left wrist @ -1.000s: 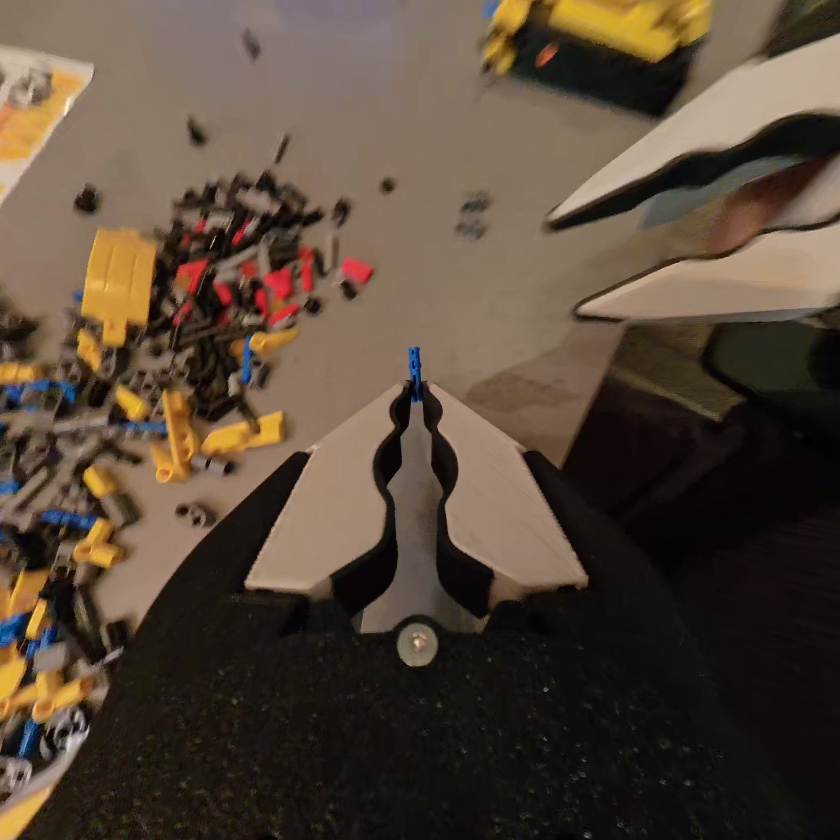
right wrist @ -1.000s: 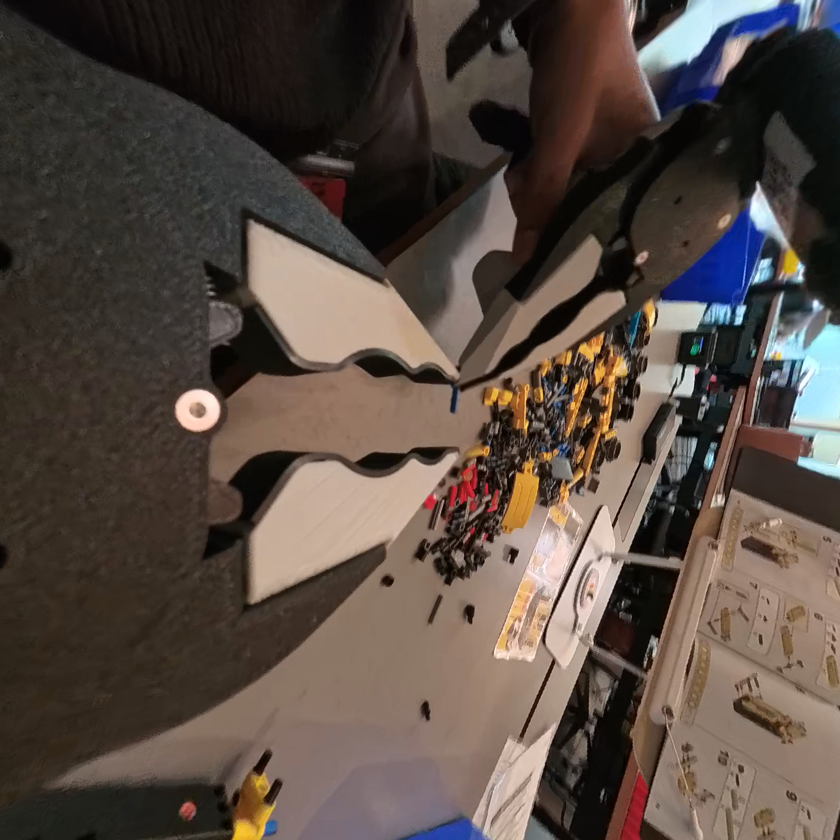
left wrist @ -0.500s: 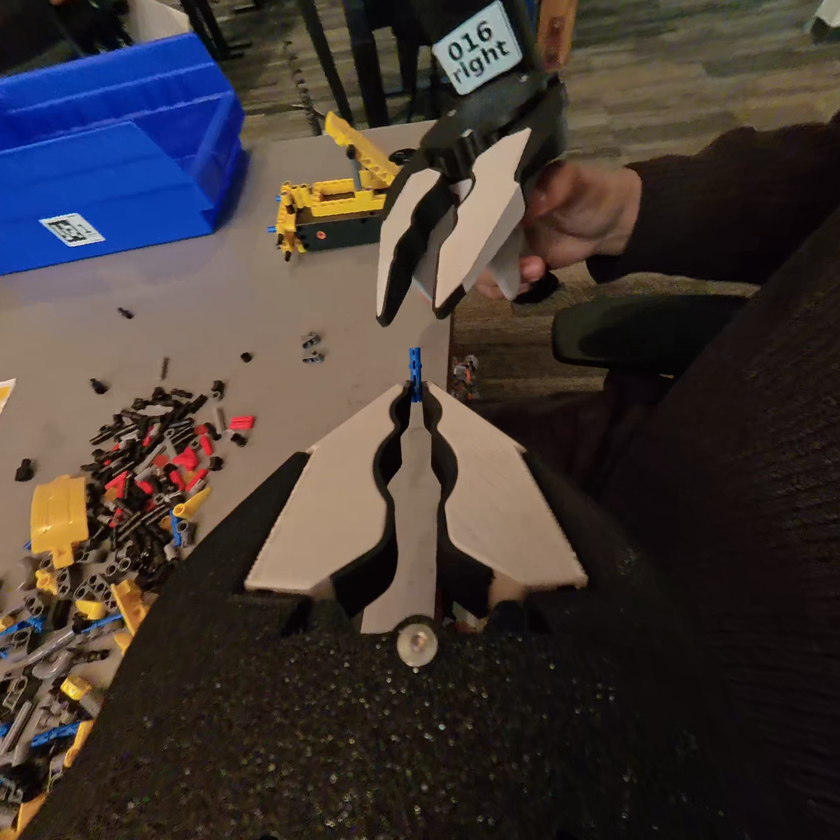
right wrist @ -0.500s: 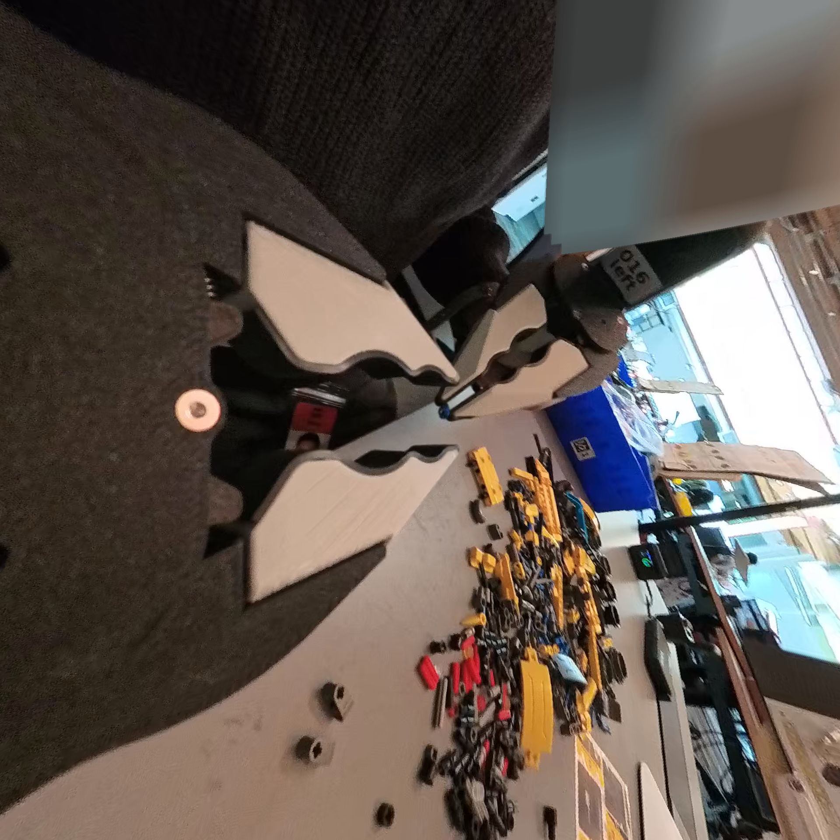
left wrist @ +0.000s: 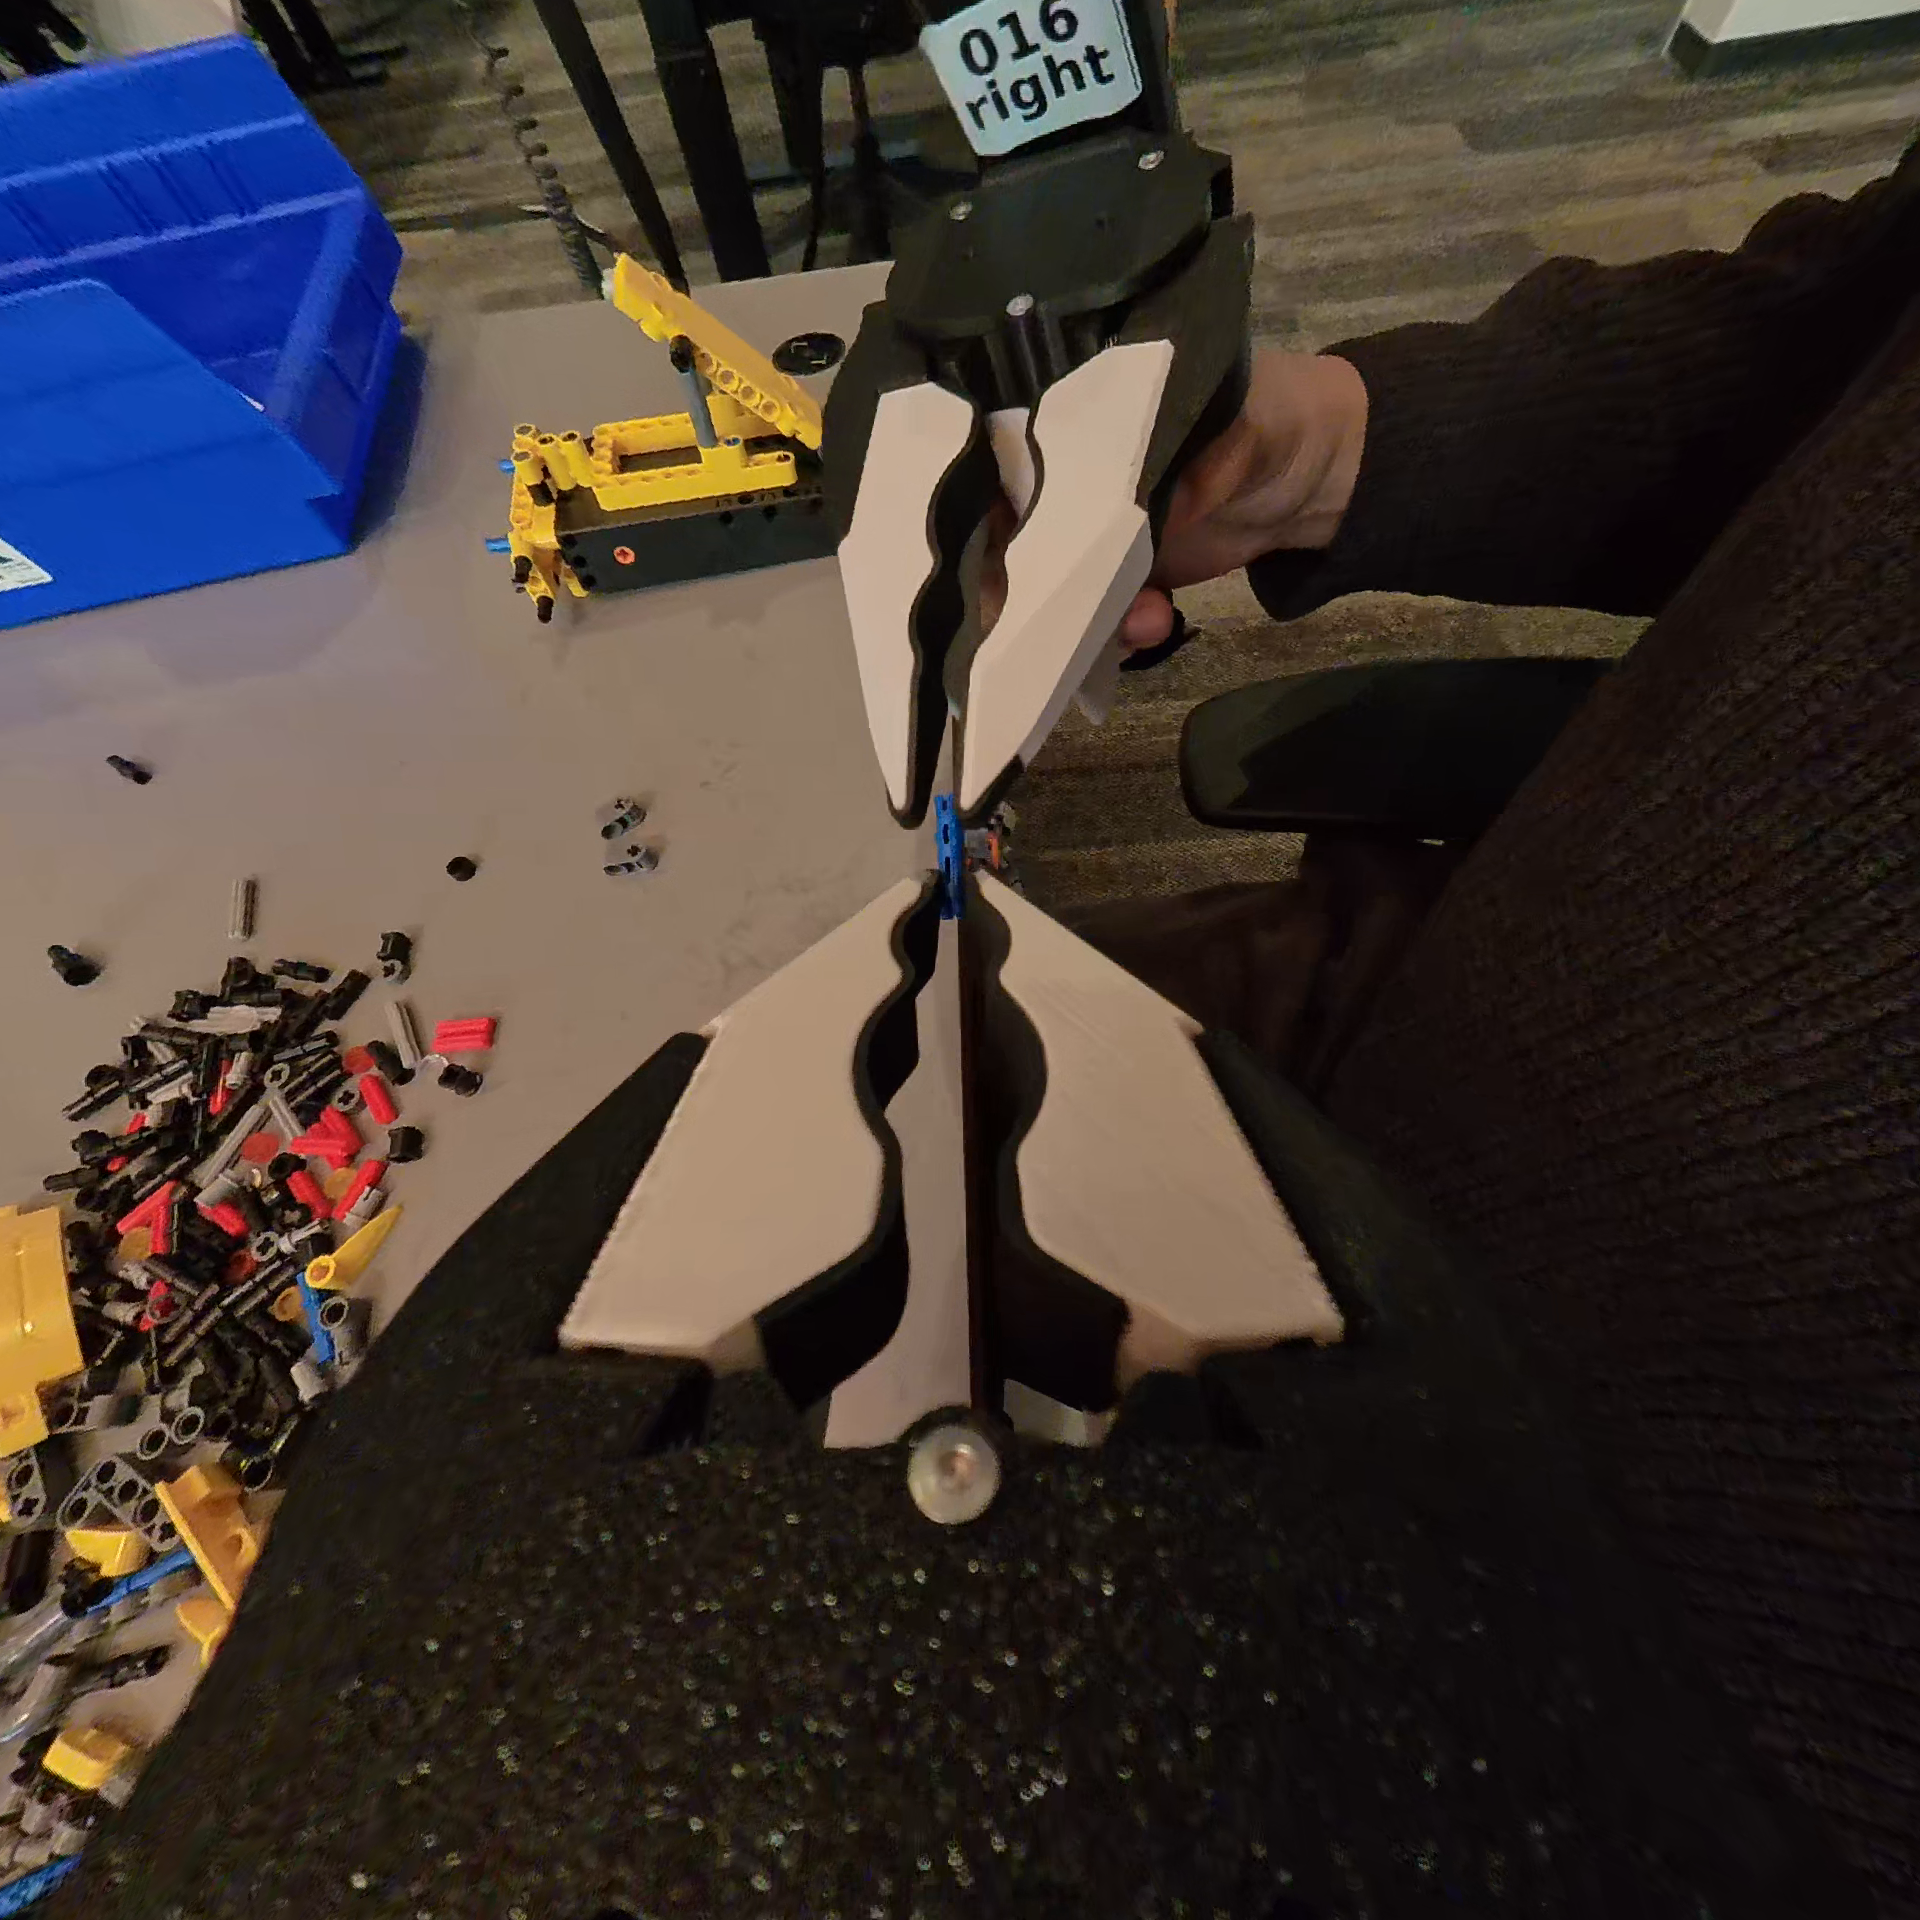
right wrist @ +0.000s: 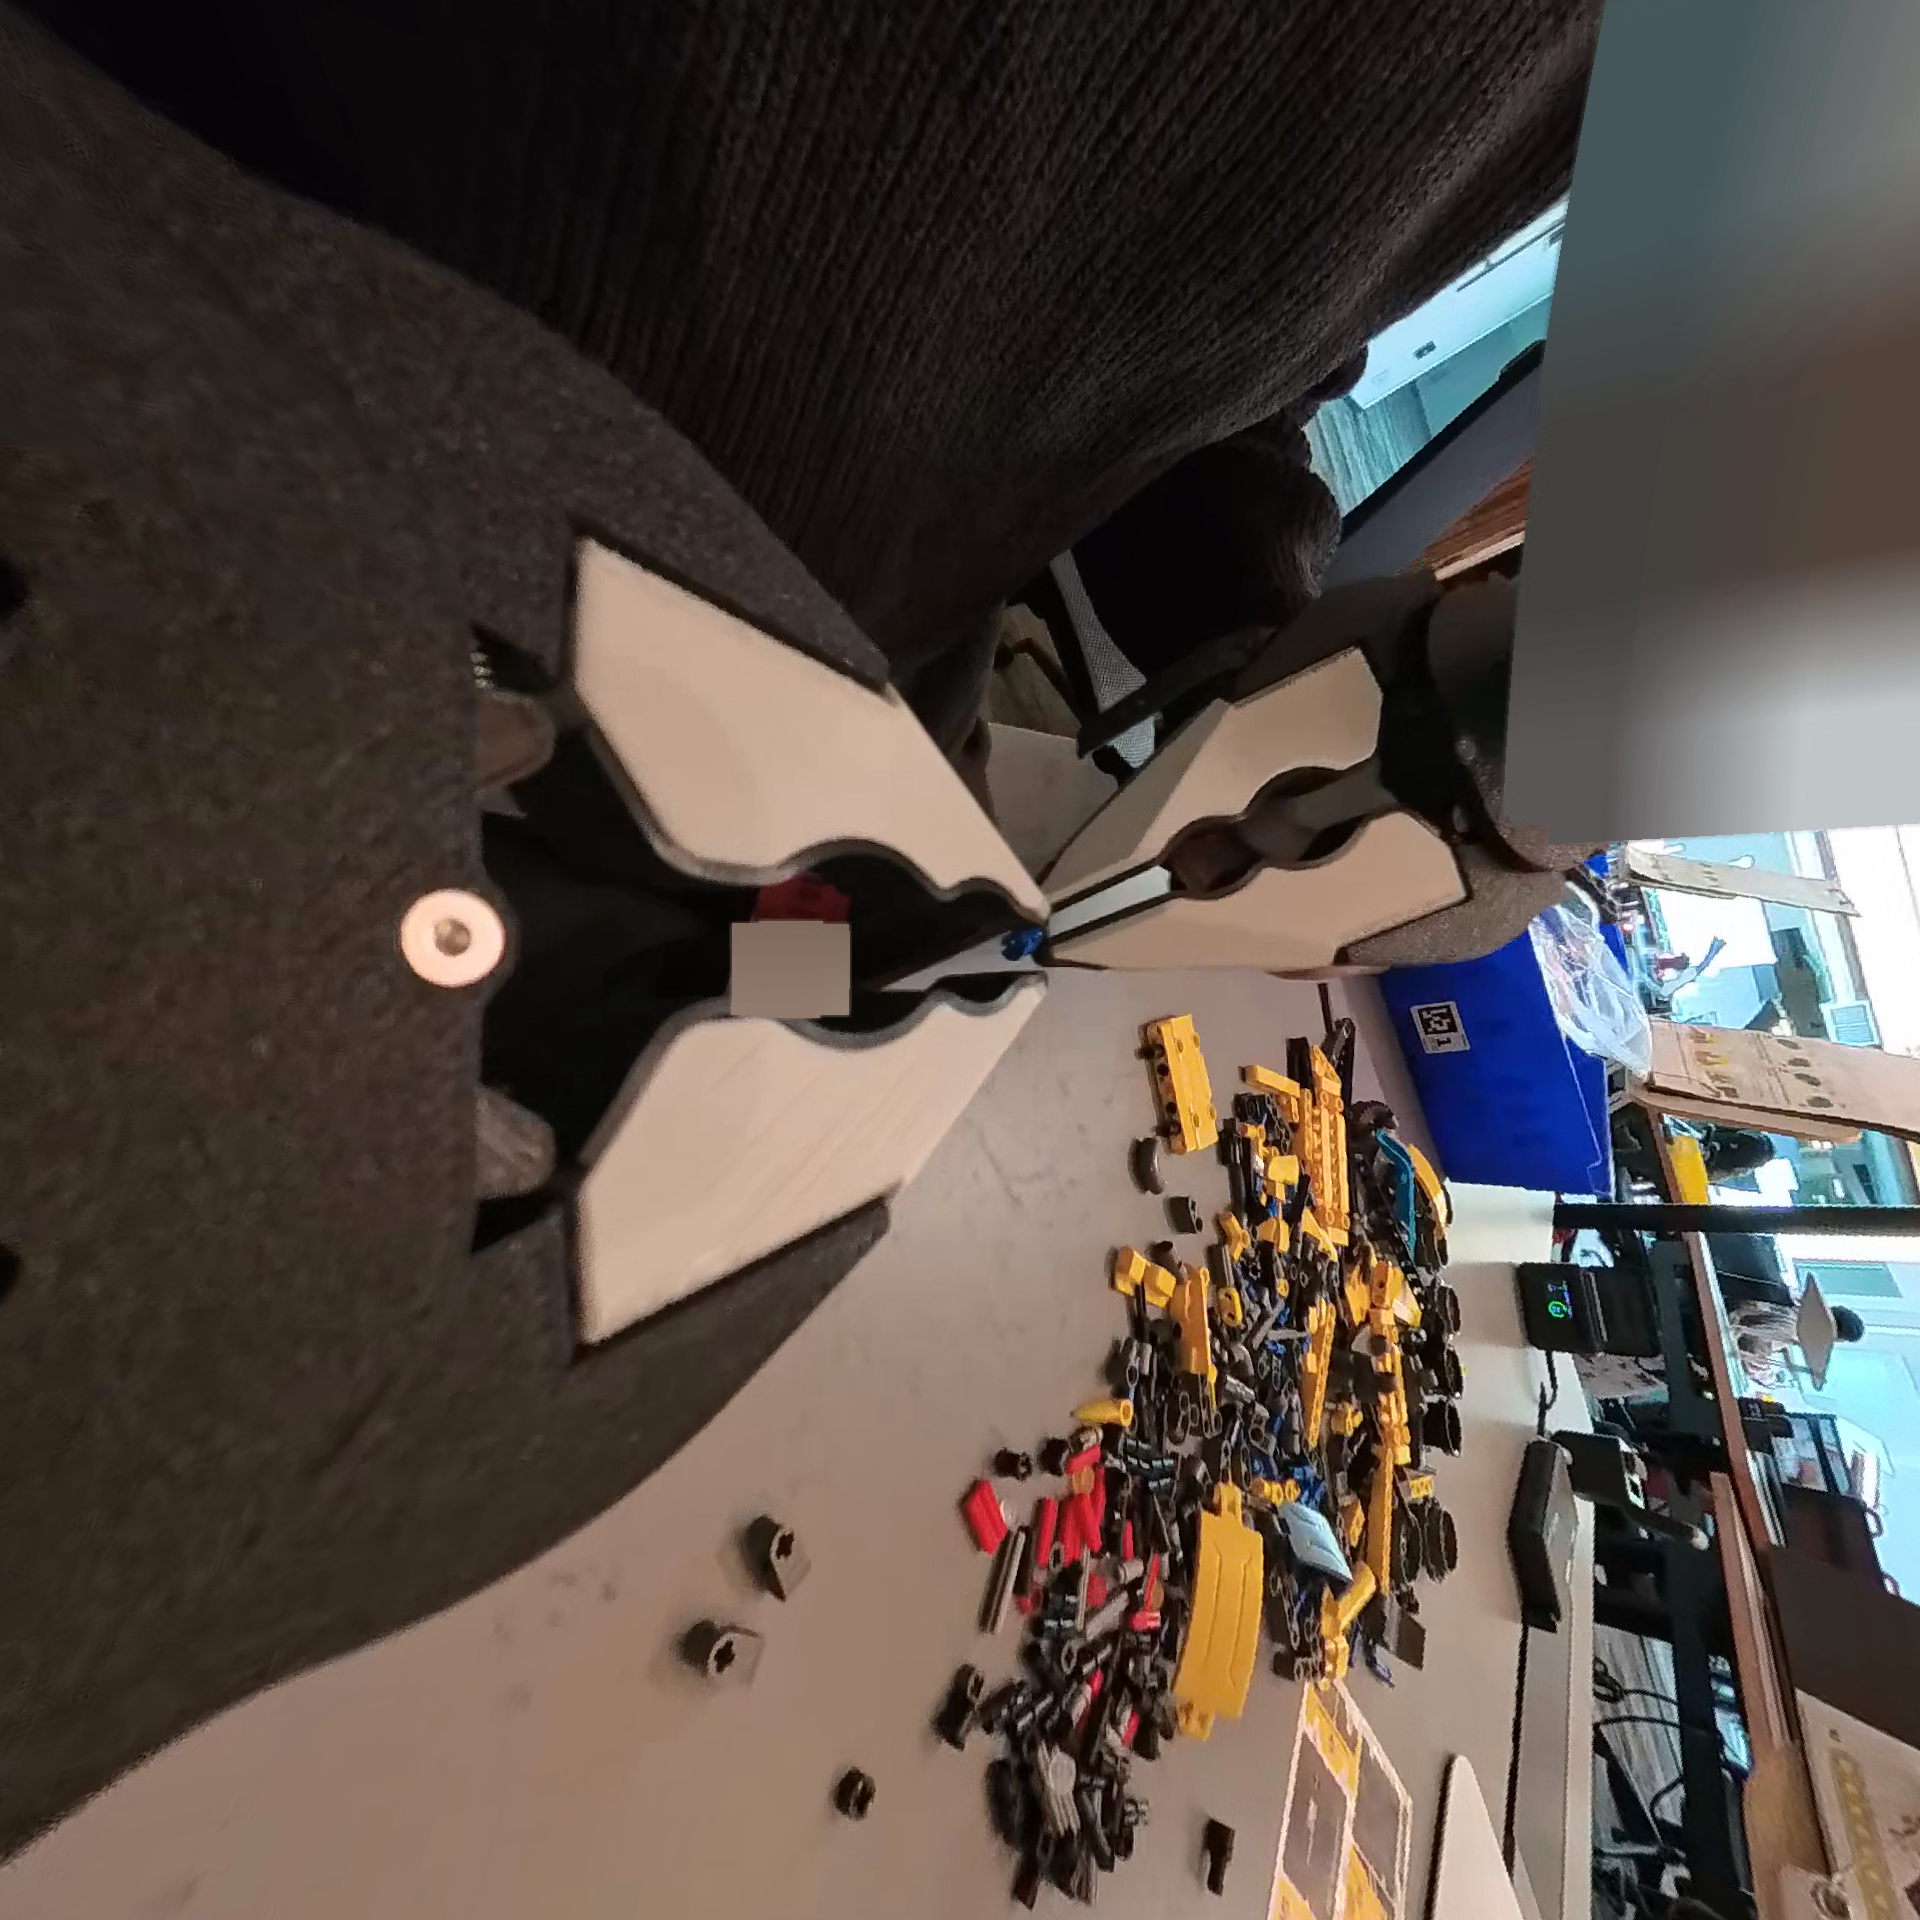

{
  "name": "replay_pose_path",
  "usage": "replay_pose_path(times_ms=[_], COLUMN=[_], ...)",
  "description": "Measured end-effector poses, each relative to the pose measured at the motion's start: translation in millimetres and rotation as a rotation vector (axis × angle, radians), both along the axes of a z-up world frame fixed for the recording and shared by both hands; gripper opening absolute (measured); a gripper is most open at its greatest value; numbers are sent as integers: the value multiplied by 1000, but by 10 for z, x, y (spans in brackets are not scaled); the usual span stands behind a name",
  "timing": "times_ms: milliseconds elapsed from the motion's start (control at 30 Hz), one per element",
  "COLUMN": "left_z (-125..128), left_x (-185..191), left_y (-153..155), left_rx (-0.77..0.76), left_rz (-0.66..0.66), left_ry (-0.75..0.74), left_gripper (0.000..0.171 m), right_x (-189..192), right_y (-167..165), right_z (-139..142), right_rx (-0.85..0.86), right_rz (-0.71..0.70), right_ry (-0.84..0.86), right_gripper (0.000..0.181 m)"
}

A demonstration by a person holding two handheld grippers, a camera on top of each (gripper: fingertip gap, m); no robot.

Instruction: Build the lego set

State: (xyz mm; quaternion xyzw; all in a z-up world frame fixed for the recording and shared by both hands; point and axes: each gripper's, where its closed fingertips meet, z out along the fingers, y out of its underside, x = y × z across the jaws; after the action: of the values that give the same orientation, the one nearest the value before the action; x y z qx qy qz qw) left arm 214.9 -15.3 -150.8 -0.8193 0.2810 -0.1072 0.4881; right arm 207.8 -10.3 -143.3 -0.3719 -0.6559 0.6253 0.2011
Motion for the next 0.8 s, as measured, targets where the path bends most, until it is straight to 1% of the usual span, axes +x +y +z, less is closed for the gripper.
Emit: replay_pose_path(times_ms=[133, 400, 533, 600, 633, 667, 800], left_z=[12, 82, 63, 55, 50, 40, -43], left_x=[16, 54, -3, -82, -124, -165, -310], left_y=[7, -16, 6, 45, 64, 86, 178], left_rx=[1, 3, 6, 17, 15, 9, -18], left_rz=[-11, -39, -11, 29, 51, 75, 175], left_ry=[-14, -115, -123, -117, -124, -138, -225], left_gripper=[3, 3, 4, 7, 14, 20, 29], right_x=[18, 73, 37, -30, -69, -109, -242], right_y=[-40, -70, -41, 65, 149, 250, 657], right_z=[-64, -19, -54, -62, -49, -36, -45], right_rx=[39, -28, -3, 15, 12, 6, 41], right_rz=[16, 66, 41, -31, -81, -140, -397], right_ry=[-19, -29, -58, -49, -36, -27, -10], right_gripper=[6, 4, 3, 4, 4, 4, 4])
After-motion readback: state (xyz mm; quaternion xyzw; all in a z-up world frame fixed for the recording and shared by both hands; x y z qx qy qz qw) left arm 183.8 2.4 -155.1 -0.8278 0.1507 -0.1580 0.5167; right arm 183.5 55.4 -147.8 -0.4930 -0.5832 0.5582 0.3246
